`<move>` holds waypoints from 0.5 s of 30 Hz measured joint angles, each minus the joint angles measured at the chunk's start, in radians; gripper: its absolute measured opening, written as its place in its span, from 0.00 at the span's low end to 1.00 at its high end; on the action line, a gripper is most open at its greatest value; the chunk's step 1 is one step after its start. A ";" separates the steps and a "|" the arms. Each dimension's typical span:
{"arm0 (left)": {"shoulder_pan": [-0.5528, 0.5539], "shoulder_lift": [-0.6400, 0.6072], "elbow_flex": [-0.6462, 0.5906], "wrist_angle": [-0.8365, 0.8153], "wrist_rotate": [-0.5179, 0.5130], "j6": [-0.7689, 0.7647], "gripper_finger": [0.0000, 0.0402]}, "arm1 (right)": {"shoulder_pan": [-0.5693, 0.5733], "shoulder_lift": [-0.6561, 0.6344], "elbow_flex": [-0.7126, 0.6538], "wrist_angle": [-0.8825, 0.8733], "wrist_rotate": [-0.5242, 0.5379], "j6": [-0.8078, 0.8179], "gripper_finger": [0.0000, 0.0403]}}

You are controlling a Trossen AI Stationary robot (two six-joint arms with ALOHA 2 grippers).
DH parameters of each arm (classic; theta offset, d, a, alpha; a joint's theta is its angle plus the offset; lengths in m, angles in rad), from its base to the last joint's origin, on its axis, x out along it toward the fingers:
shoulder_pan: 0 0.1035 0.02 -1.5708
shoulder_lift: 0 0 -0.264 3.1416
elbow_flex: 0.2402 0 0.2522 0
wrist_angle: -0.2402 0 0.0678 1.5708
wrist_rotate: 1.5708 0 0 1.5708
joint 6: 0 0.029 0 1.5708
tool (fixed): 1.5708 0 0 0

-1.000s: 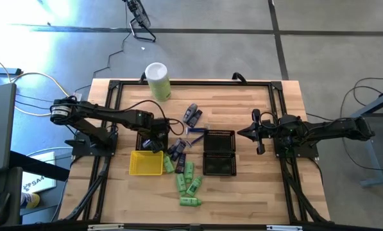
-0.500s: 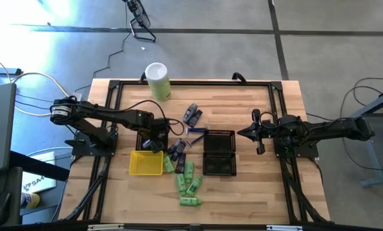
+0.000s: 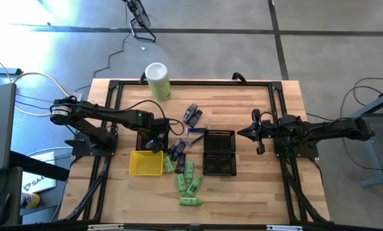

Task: Pick & Place Travel size toiletries
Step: Put the bottom gray deodorant bottle into the top left black bin, then put the blue shave cream into the top right black bin

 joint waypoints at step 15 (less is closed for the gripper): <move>0.000 0.000 0.034 0.038 0.032 0.058 0.50 | 0.000 0.000 0.000 0.000 0.000 0.000 0.00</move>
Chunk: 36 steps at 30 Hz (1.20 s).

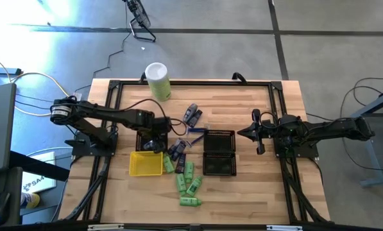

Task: Pick & Place Travel size toiletries
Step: Put the blue shave cream into the top right black bin

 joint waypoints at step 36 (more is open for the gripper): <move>0.000 0.000 0.318 0.279 -0.083 0.127 0.29 | 0.000 0.000 0.000 0.001 0.000 0.000 0.00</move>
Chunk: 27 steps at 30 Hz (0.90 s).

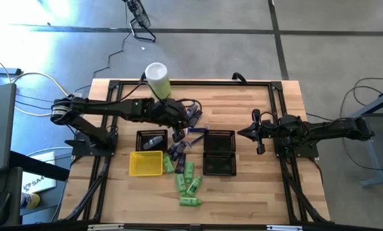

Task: Pick & Place Travel size toiletries
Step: Put the blue shave cream into the top right black bin

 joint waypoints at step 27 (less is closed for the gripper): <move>0.000 0.037 -0.001 0.003 -0.036 0.025 0.85 | 0.000 0.000 0.000 0.001 0.000 0.000 0.00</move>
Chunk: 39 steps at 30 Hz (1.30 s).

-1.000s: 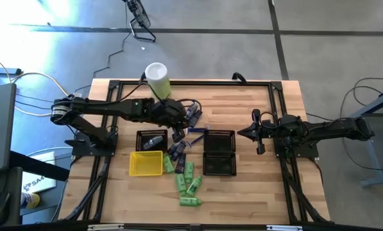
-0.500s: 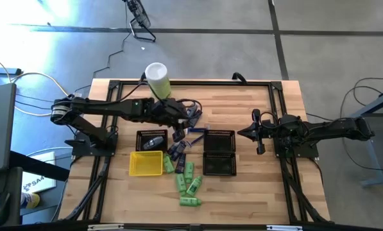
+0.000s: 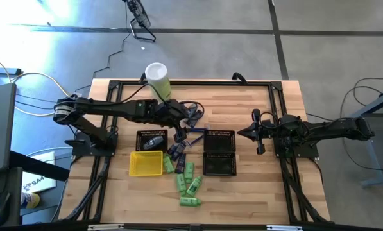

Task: Pick & Place Travel size toiletries
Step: Put the blue shave cream into the top right black bin

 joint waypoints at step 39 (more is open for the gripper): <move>0.000 0.000 0.000 -0.058 0.027 -0.189 0.97 | 0.000 0.000 0.000 0.000 0.000 -0.004 0.00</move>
